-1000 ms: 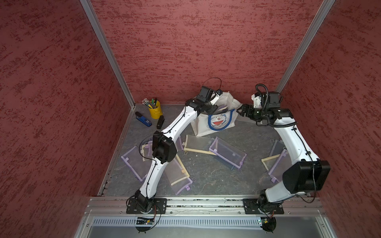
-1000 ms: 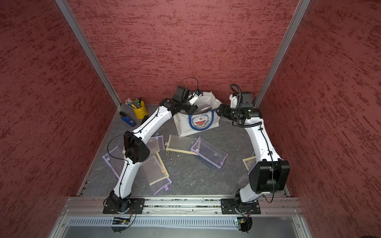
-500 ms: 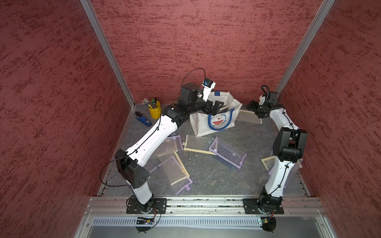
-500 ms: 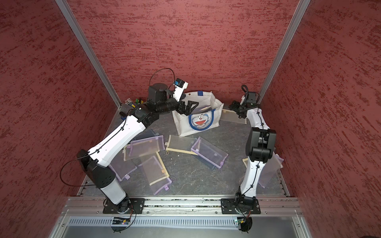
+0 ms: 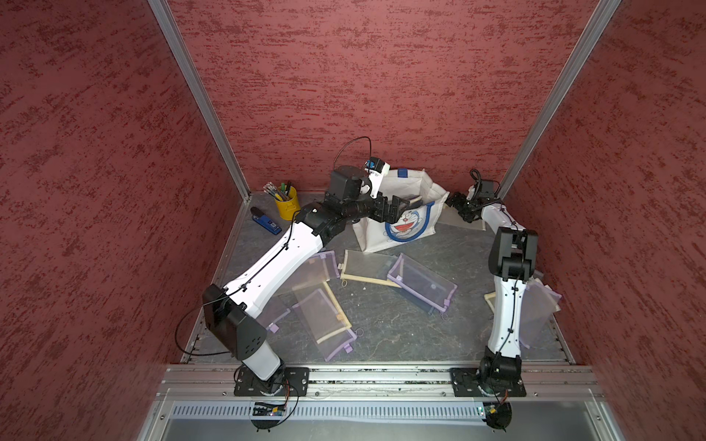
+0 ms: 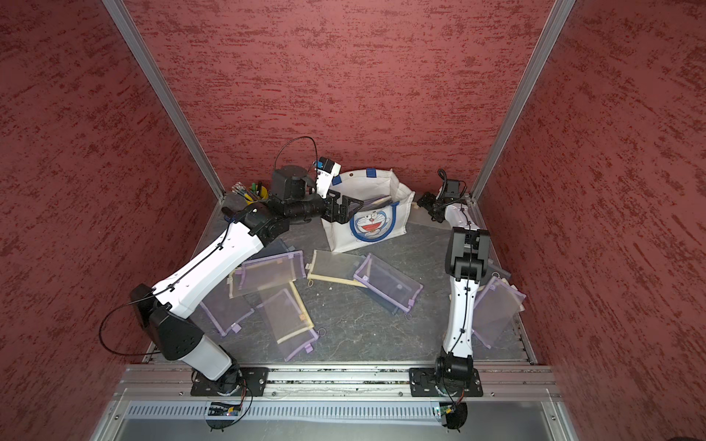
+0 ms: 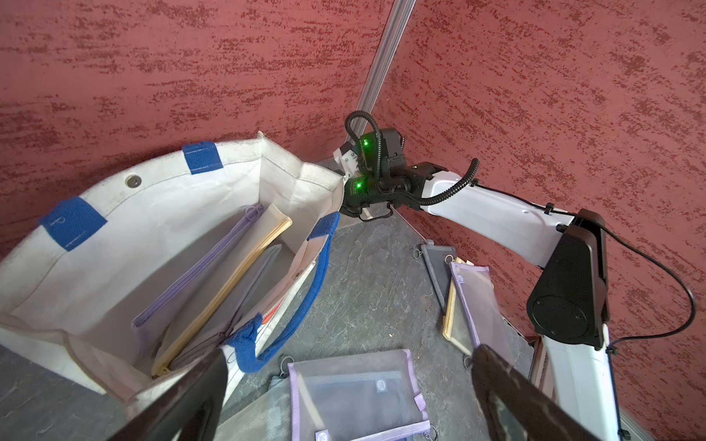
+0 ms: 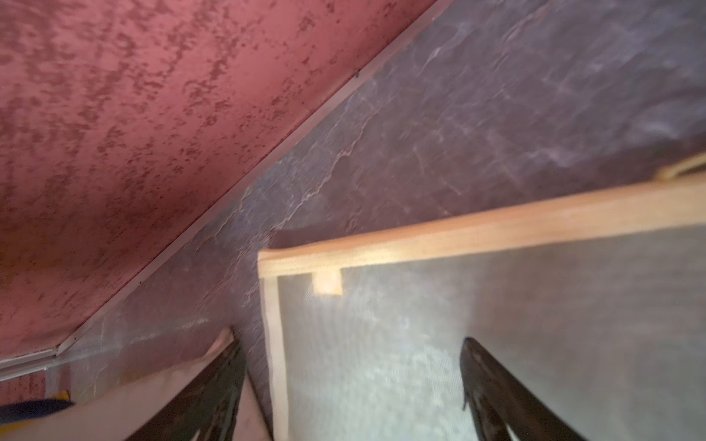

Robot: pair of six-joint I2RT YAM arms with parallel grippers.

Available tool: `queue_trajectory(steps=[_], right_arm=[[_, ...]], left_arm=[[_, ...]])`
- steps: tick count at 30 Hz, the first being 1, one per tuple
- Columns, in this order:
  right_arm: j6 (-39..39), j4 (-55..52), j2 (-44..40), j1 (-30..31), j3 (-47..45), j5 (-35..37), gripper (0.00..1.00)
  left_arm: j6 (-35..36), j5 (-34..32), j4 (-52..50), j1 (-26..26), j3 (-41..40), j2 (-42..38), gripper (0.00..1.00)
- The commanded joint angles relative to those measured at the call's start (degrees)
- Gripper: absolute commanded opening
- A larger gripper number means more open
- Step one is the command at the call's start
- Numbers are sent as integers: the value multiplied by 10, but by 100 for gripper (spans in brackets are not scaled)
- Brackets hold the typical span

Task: Put the pencil pouch into the canvas bag
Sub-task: Move the pencil pouch to the center of the board.

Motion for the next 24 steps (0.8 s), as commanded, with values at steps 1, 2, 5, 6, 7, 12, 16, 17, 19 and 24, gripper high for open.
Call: queue_trajectory(steps=[1, 2, 5, 6, 7, 12, 16, 17, 19, 24], right_arm=[[25, 12, 9, 1, 13, 13, 88], [28, 11, 13, 1, 12, 13, 88], [34, 6, 17, 1, 2, 13, 86], [34, 4, 14, 1, -4, 16, 86], [37, 5, 8, 1, -16, 18, 86], [54, 48, -58, 2, -138, 31, 86], [61, 76, -112, 3, -234, 32, 85], [58, 78, -123, 4, -253, 32, 85], [50, 76, -141, 7, -280, 31, 85], [48, 83, -192, 10, -362, 22, 86]], left_arm=[[-13, 10, 8, 5, 3, 8, 100], [-11, 10, 8, 7, 4, 11, 100], [-13, 13, 14, 11, 1, 14, 100], [-14, 14, 19, 13, -2, 13, 100], [-15, 15, 23, 14, -5, 13, 100], [-16, 18, 40, 18, -24, 8, 100], [-19, 24, 59, 19, -49, -1, 100], [-19, 25, 64, 19, -55, -3, 100], [-19, 27, 71, 20, -67, -10, 100], [-15, 31, 85, 25, -97, -34, 100]])
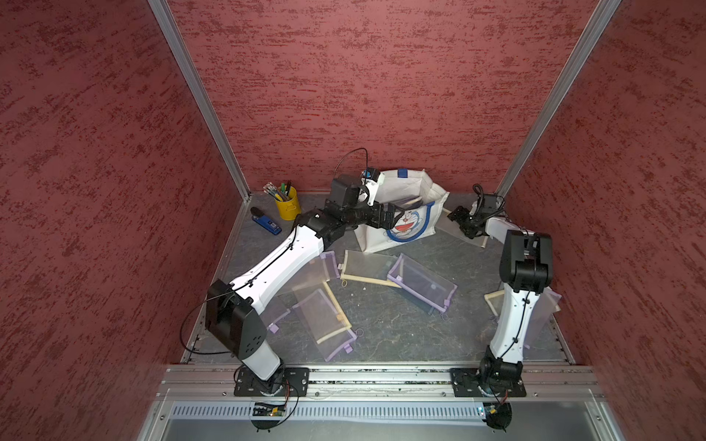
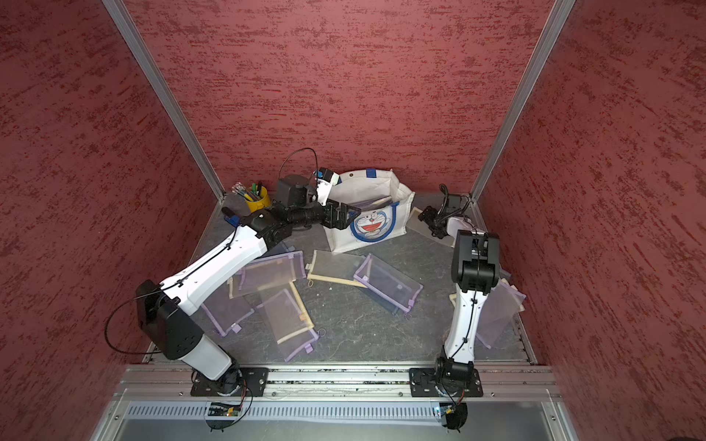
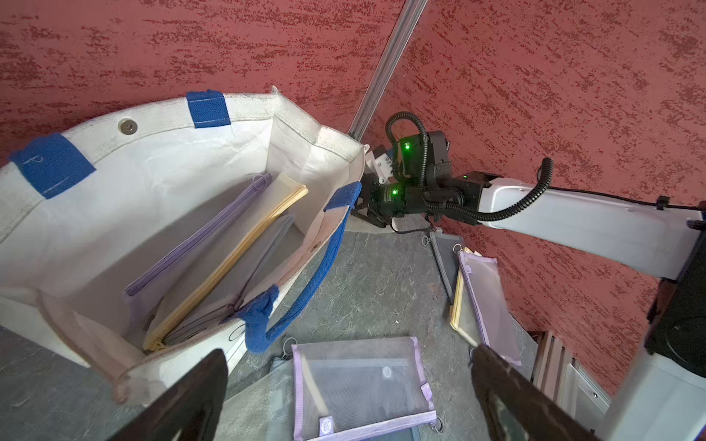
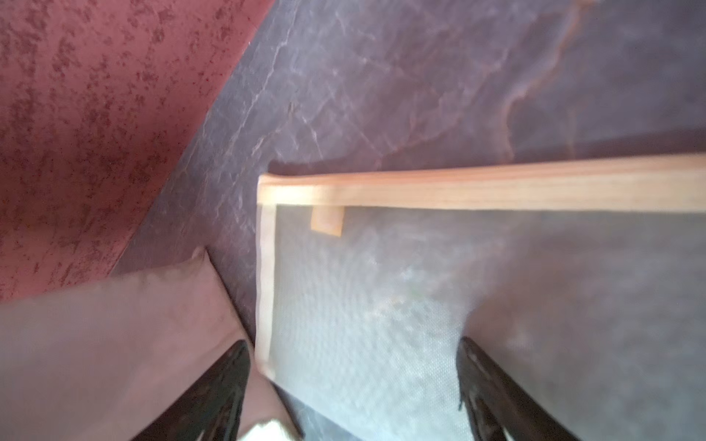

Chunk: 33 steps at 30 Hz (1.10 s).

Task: Put the pencil pouch into the canvas bag
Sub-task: Move the pencil pouch to the center of the board.

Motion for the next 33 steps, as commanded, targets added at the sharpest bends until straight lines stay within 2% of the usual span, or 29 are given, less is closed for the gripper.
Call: queue_trajectory(steps=[1, 6, 11, 19, 23, 26, 33], right_arm=[[9, -24, -23, 4, -62, 5, 85], [33, 3, -66, 10, -156, -24, 85], [52, 31, -125, 42, -248, -38, 85], [84, 61, -228, 136, -386, -56, 85], [84, 61, -270, 181, -407, -56, 85], [84, 61, -316, 194, -410, -56, 85], [84, 61, -410, 173, -372, -56, 85]], left_arm=[[3, 10, 33, 8, -15, -37, 100], [10, 15, 36, 18, -38, -68, 100], [12, 9, 16, 19, -53, -88, 100], [-15, -1, -24, -19, -108, -113, 100], [-62, 6, -19, -46, -150, -117, 100], [-91, 17, -18, -64, -166, -99, 100], [-124, 54, -32, -93, -112, 21, 95]])
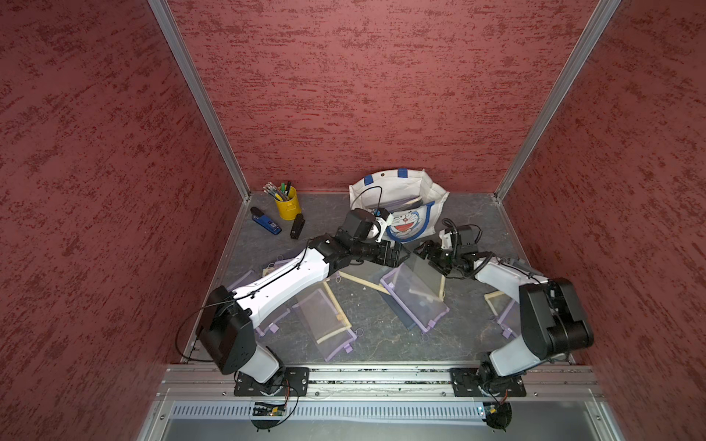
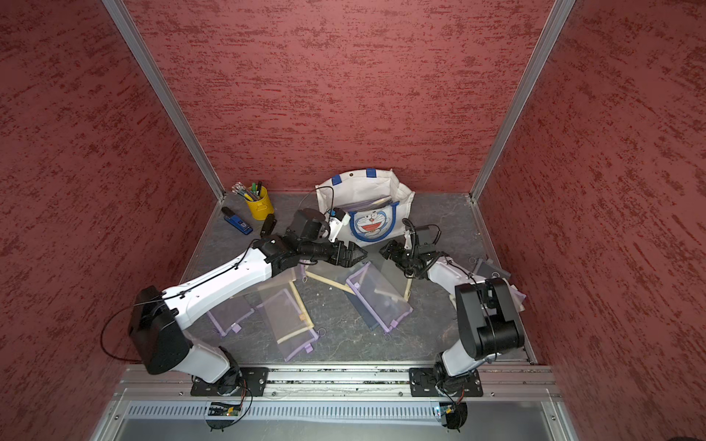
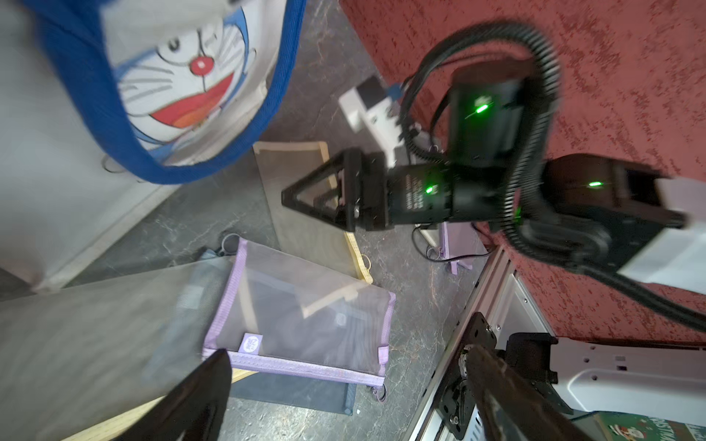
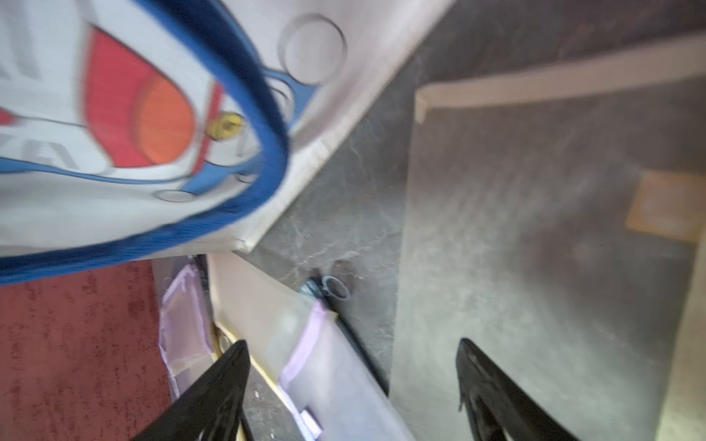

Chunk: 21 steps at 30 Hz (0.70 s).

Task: Put the pencil pouch into the canvas bag
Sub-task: Move the pencil pouch to the center of the board, then pick up the pencil pouch.

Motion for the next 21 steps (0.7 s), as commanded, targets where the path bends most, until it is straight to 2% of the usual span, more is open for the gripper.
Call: queue_trajectory(steps=[1, 5, 12, 13, 17, 21], right_arm=[[11, 0, -42, -22, 19, 4, 85], [11, 0, -40, -50, -1, 4, 85], [11, 0, -28, -27, -27, 4, 85], [-114, -142, -25, -21, -30, -120, 82], [-133, -151, -6, 14, -43, -129, 81], [-135, -137, 17, 37, -53, -142, 78]], left_arm=[[-30, 25, -5, -11, 36, 58, 94], [-90, 23, -1, -12, 50, 115, 89], [-213, 67, 120, -4, -101, 97, 81], [-225, 74, 138, -4, -117, 96, 79], [-265, 85, 198, -4, -159, 113, 75], [-288, 88, 246, -5, -166, 142, 71]])
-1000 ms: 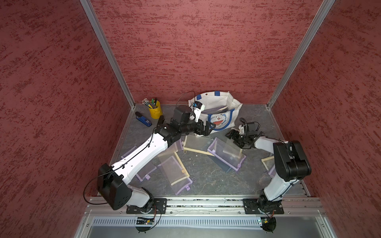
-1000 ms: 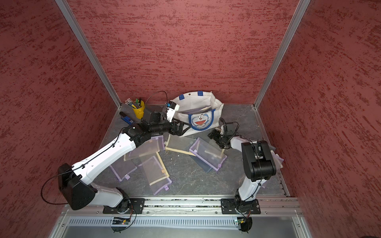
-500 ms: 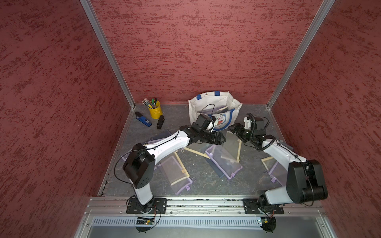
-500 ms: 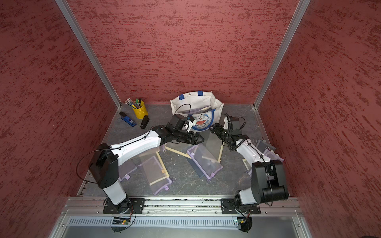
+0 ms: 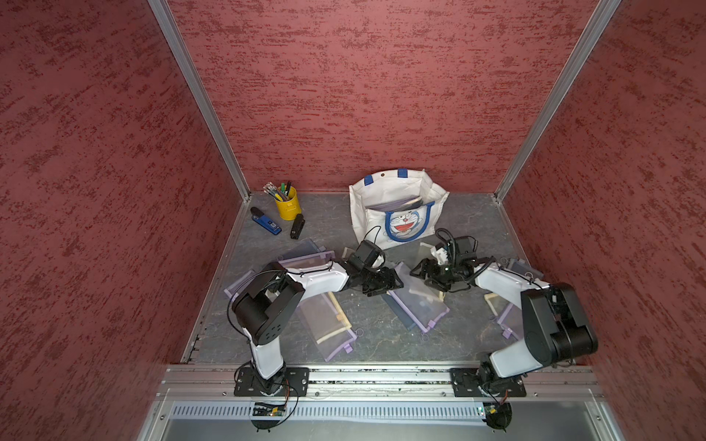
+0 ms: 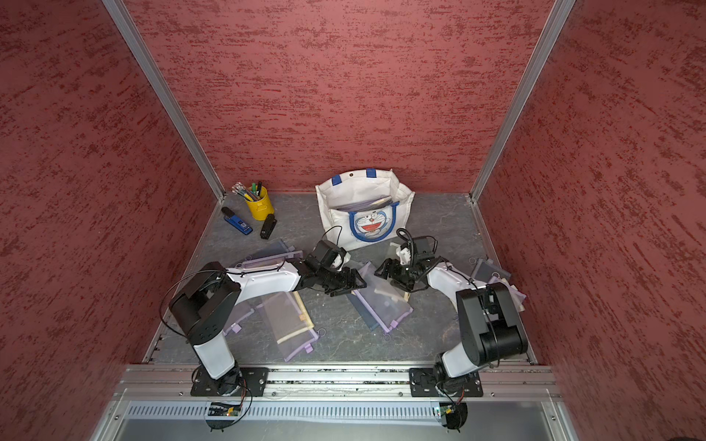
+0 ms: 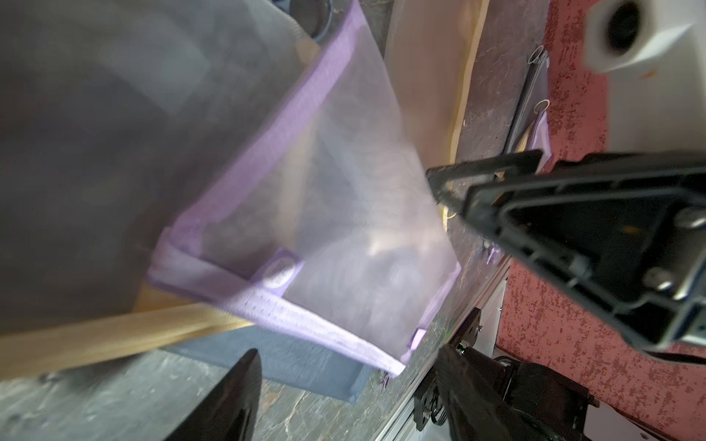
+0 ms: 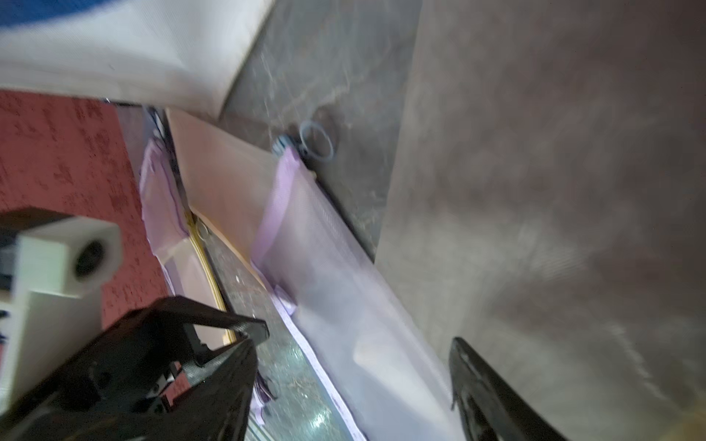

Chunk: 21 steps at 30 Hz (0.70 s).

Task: Put the pencil pouch into the canvas bag
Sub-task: Pick up the pencil pouch.

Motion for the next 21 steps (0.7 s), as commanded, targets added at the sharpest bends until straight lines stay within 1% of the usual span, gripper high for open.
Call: queue_trajectory(steps=[1, 6, 11, 13, 16, 19, 21], right_arm=[[-31, -18, 15, 14, -3, -35, 78], [-25, -5, 23, 31, -12, -44, 73], [-8, 17, 20, 45, -24, -51, 65], [-8, 16, 22, 50, -26, -48, 64], [-4, 20, 19, 50, -29, -46, 63], [-9, 16, 22, 52, -29, -46, 62], [-13, 11, 28, 53, -27, -48, 60]], left_arm=[[-39, 13, 86, -1, 1, 27, 71], [-71, 22, 149, -2, -5, 63, 69], [-81, 20, 168, 0, -13, 68, 67], [-79, 17, 159, 6, -25, 50, 66], [-70, 4, 145, 18, -67, -5, 64], [-49, 5, 96, 15, -97, -46, 63], [-44, 0, 80, 21, -116, -70, 62]])
